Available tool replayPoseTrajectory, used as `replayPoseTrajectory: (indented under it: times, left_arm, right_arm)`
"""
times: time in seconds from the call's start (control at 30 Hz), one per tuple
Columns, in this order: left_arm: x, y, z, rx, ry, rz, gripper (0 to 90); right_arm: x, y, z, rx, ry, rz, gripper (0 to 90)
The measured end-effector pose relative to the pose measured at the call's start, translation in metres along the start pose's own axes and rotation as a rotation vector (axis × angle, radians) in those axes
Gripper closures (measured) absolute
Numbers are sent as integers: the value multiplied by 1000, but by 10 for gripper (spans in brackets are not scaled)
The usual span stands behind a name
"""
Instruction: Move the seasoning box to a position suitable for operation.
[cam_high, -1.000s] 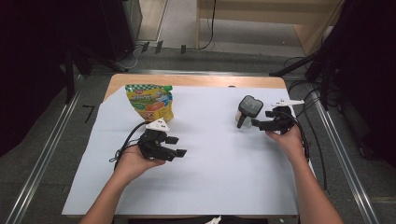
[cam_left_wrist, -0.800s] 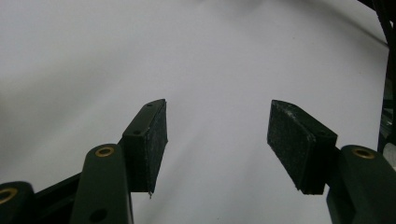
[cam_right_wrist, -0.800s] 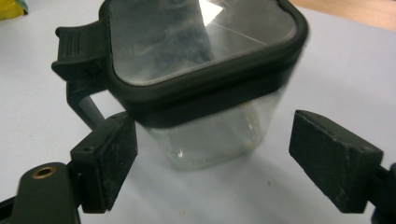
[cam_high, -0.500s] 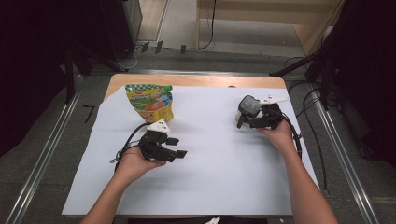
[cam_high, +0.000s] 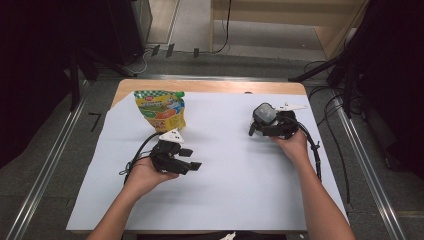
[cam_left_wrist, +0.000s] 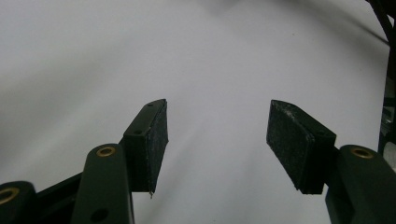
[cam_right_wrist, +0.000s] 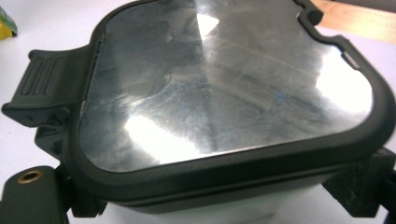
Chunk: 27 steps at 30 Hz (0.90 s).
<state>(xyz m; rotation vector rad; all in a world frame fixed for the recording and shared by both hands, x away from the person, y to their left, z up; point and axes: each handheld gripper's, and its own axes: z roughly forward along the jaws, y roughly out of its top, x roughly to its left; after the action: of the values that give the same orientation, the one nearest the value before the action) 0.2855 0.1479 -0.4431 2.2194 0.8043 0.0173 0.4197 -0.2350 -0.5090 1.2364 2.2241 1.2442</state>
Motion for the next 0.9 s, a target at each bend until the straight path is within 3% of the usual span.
replayPoseTrajectory:
  times: [0.17, 0.33, 0.9]
  left_arm:
    - [-1, 1, 1, 2, -1, 4, 394]
    - [0, 0, 0, 6, -2, 6, 393]
    - [3, -2, -2, -9, 0, -12, 392]
  right_arm:
    - [8, 0, 10, -27, -61, -37, 121]
    - [9, -1, 15, -51, -65, -13, 130]
    - [16, -5, 8, -63, -85, -2, 150]
